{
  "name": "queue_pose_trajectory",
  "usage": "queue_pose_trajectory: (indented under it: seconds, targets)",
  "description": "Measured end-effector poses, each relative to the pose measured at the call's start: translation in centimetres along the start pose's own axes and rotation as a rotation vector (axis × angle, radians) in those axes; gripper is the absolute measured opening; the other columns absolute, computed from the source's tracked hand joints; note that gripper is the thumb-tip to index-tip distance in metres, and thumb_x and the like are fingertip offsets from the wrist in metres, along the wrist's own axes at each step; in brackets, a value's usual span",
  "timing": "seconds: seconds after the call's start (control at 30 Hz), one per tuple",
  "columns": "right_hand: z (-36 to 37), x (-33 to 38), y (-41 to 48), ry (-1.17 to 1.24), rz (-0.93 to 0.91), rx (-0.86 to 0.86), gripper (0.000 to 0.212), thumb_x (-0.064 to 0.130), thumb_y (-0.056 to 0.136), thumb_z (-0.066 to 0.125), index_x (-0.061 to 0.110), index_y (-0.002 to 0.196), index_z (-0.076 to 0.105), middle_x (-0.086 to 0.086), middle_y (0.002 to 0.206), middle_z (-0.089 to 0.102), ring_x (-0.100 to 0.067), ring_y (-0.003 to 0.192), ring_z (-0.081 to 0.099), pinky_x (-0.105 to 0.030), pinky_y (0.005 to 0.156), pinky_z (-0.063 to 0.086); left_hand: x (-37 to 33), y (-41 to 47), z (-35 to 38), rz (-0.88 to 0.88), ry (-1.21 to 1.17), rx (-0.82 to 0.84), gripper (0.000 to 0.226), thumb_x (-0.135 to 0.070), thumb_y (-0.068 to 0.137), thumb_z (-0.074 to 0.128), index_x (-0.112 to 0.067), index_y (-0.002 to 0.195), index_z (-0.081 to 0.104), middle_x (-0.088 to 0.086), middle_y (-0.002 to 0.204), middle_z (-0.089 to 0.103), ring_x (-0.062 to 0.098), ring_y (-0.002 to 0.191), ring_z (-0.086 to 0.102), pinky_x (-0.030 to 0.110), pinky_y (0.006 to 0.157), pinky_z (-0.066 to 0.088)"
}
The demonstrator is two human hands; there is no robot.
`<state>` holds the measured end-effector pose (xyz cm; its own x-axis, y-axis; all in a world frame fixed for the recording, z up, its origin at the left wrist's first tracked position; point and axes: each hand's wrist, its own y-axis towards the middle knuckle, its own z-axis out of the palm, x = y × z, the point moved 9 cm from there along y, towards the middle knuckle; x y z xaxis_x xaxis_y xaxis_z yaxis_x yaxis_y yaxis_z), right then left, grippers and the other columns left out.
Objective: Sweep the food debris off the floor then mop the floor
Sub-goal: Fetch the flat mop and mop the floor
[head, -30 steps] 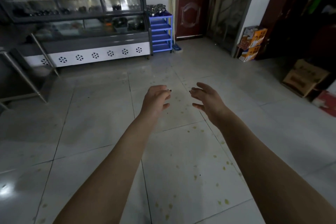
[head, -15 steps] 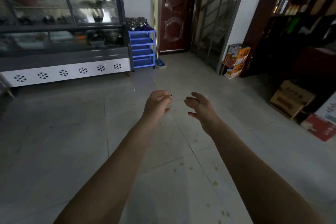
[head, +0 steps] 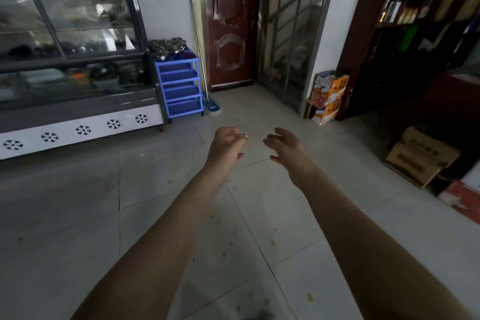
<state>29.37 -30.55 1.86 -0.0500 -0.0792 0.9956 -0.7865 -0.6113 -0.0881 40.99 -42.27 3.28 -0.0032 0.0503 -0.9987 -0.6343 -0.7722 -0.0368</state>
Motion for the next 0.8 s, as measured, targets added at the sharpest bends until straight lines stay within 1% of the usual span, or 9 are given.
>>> queue_pose_trajectory:
  seconds: [0.1, 0.17, 0.3, 0.37, 0.57, 0.63, 0.73, 0.8]
  targets:
    - [-1.7, 0.3, 6.3, -0.022, 0.008, 0.058, 0.058, 0.022, 0.088, 0.063, 0.017, 0.140, 0.038, -0.004, 0.135, 0.051, -0.019, 0.111, 0.052, -0.036, 0.094, 0.046, 0.8, 5.4, 3.0, -0.024, -0.018, -0.037, 0.017, -0.014, 0.088, 0.057, -0.020, 0.102, 0.049, 0.003, 0.106, 0.057, 0.014, 0.096, 0.058, 0.030, 0.079, 0.052]
    - [-3.0, 0.8, 10.2, -0.043, 0.012, 0.085, 0.059, 0.022, 0.088, 0.063, 0.017, 0.140, 0.037, -0.004, 0.136, 0.050, -0.018, 0.110, 0.051, -0.035, 0.092, 0.045, 0.8, 8.7, 4.9, -0.025, -0.030, -0.054, 0.015, -0.014, 0.088, 0.056, -0.025, 0.094, 0.049, 0.003, 0.106, 0.057, 0.013, 0.094, 0.059, 0.031, 0.080, 0.051]
    - [-5.3, 2.8, 18.3, -0.058, -0.005, 0.132, 0.059, 0.022, 0.088, 0.062, 0.016, 0.141, 0.036, -0.006, 0.138, 0.049, -0.021, 0.116, 0.051, -0.040, 0.099, 0.044, -0.2, 15.5, 7.8, -0.006, 0.006, -0.091, 0.015, -0.018, 0.087, 0.057, -0.032, 0.089, 0.050, -0.001, 0.104, 0.059, 0.010, 0.089, 0.060, 0.031, 0.083, 0.052]
    - [-5.8, 3.0, 21.1, -0.045, 0.000, 0.141, 0.058, 0.021, 0.089, 0.062, 0.016, 0.141, 0.036, -0.006, 0.137, 0.049, -0.022, 0.118, 0.051, -0.042, 0.100, 0.044, -0.5, 18.1, 8.4, -0.002, 0.015, -0.102, 0.016, -0.019, 0.087, 0.058, -0.033, 0.088, 0.050, -0.002, 0.103, 0.059, 0.008, 0.090, 0.060, 0.029, 0.083, 0.053]
    - [-6.7, 2.7, 29.9, -0.017, 0.027, 0.156, 0.055, 0.019, 0.089, 0.061, 0.016, 0.139, 0.038, -0.007, 0.136, 0.050, -0.022, 0.118, 0.051, -0.040, 0.099, 0.044, -0.2, 26.4, 11.5, -0.005, -0.002, -0.124, 0.016, -0.016, 0.088, 0.057, -0.031, 0.088, 0.050, -0.002, 0.101, 0.057, 0.010, 0.093, 0.058, 0.029, 0.083, 0.052]
    - [-6.9, 2.3, 33.3, -0.008, 0.035, 0.159, 0.054, 0.017, 0.089, 0.060, 0.017, 0.139, 0.039, -0.007, 0.136, 0.050, -0.022, 0.119, 0.051, -0.041, 0.099, 0.044, 0.3, 29.2, 12.6, -0.028, -0.034, -0.125, 0.015, -0.015, 0.088, 0.056, -0.029, 0.089, 0.051, -0.001, 0.101, 0.058, 0.012, 0.095, 0.059, 0.031, 0.085, 0.052]
    - [-6.5, 1.9, 38.8, -0.024, 0.052, 0.173, 0.054, 0.016, 0.089, 0.060, 0.018, 0.139, 0.040, -0.007, 0.136, 0.050, -0.021, 0.118, 0.051, -0.041, 0.099, 0.044, 0.7, 34.0, 14.2, -0.053, -0.093, -0.105, 0.013, -0.013, 0.088, 0.055, -0.026, 0.088, 0.053, -0.002, 0.095, 0.058, 0.015, 0.097, 0.059, 0.035, 0.088, 0.052]
    - [-6.0, 1.9, 42.5, -0.030, 0.060, 0.162, 0.054, 0.017, 0.088, 0.061, 0.018, 0.139, 0.040, -0.006, 0.136, 0.051, -0.020, 0.115, 0.052, -0.039, 0.097, 0.044, 0.7, 37.3, 14.7, -0.061, -0.103, -0.097, 0.013, -0.012, 0.088, 0.054, -0.025, 0.088, 0.053, 0.000, 0.096, 0.058, 0.017, 0.099, 0.059, 0.036, 0.089, 0.051]
